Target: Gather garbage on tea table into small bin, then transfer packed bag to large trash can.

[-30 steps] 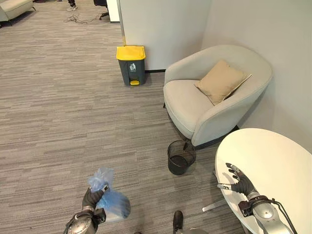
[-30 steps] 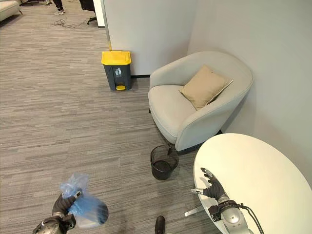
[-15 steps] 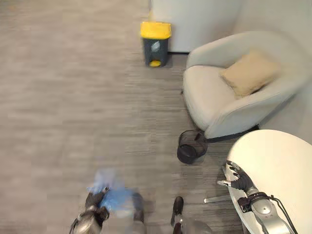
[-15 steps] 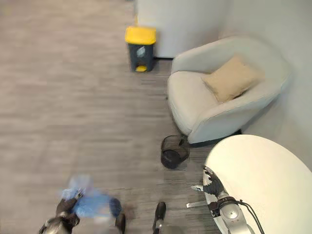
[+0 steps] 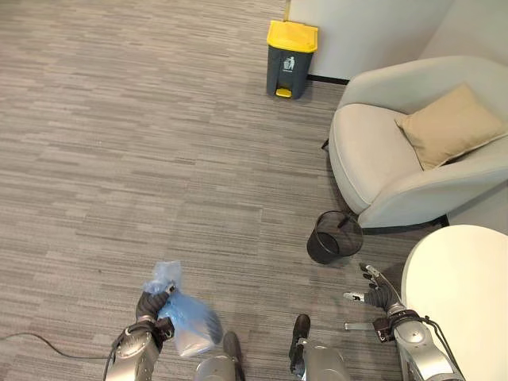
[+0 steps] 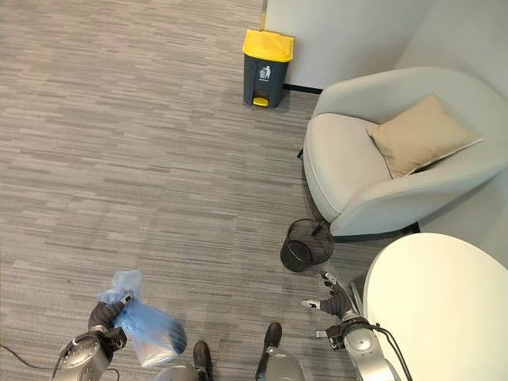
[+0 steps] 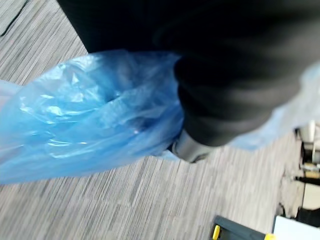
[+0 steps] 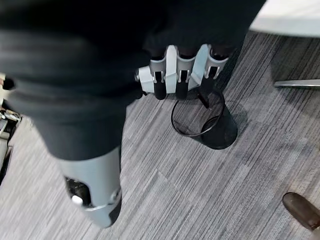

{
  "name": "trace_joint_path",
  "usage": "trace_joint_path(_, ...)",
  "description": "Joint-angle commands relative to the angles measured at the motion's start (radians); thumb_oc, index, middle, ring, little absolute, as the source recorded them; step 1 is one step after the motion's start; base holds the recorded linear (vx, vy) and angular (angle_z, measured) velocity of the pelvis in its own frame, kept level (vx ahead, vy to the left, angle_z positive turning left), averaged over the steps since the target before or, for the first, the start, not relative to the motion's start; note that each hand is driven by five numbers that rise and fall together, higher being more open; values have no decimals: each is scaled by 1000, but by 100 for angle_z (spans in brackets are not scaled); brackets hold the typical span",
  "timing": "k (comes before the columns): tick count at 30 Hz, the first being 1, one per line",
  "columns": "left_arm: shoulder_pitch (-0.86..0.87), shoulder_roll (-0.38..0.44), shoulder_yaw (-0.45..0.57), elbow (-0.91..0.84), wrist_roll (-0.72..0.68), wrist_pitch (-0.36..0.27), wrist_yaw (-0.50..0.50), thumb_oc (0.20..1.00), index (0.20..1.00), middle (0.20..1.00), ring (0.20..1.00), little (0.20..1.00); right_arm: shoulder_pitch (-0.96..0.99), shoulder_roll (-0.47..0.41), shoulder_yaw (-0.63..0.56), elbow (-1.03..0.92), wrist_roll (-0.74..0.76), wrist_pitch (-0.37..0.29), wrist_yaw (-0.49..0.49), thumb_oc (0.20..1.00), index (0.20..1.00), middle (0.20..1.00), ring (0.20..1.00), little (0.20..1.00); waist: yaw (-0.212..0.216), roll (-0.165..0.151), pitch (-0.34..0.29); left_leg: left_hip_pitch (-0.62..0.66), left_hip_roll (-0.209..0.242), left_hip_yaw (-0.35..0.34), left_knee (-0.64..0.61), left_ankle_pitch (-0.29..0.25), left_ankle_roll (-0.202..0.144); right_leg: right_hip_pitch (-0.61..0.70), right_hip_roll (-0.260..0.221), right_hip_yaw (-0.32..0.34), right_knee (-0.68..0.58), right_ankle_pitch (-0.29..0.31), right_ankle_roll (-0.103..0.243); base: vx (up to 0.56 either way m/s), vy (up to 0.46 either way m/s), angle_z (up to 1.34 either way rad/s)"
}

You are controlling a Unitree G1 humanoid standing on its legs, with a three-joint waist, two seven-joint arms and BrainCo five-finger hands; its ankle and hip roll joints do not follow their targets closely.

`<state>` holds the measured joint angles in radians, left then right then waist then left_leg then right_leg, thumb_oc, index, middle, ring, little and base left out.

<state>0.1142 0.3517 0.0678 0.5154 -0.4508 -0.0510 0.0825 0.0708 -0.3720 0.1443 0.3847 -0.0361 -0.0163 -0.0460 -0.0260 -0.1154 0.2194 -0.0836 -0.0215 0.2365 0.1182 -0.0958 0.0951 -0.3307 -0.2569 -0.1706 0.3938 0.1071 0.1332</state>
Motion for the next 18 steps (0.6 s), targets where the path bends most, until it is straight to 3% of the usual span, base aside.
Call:
trace_joint_path(1,-14,41,-6,-84,18,-63,6,200,200,200,200,200,-52,-19,-2,-16,43,-31,-33,1000,1000,1000,1000,1000,-18,27,5,55,11,-45,-48,-52,-46,60,99,-2,-74,-115,-5,255,90,31)
trace_joint_path(8,-40,29,-24,-76,19,-62,5,200,200,200,200,200,-44,-32,-4,-21,48,-30,-37,1000,1000,1000,1000,1000,-61,28,23,129,-36,-126,-61,-111,-49,-41,160,24,-231,-51,17,268,4,29)
trace_joint_path(11,-35,17,-43,-77,38,-59,-6,200,200,200,200,200,-12,-38,-13,-27,47,-34,-33,1000,1000,1000,1000,1000,-82,30,3,193,-46,-180,-61,-160,-70,-32,152,-4,-274,-40,10,494,-154,78)
trace_joint_path(13,-21,11,-41,-82,35,-58,-9,200,200,200,200,200,8,-52,-19,-32,37,-35,-30,1000,1000,1000,1000,1000,-99,46,-22,214,-9,-178,-10,-177,-111,-8,157,-11,-241,-63,-16,519,-240,112)
trace_joint_path(14,-14,10,-43,-82,40,-58,-11,200,200,200,200,200,16,-57,-21,-39,36,-39,-29,1000,1000,1000,1000,1000,-105,53,-29,215,7,-175,16,-158,-128,6,163,-18,-244,-74,-25,342,-192,61)
trace_joint_path(16,-4,10,-46,-91,47,-54,-17,200,200,200,200,200,28,-70,-27,-45,35,-44,-24,1000,1000,1000,1000,1000,-117,60,-38,174,38,-160,124,-71,-166,44,183,-22,-254,-94,-48,270,-194,27)
trace_joint_path(18,-3,13,-47,-97,45,-51,-25,200,200,200,200,200,30,-80,-34,-43,39,-47,-28,1000,1000,1000,1000,1000,-121,58,-35,109,66,-147,255,1,-180,79,204,-17,-266,-121,-75,253,-188,-7)
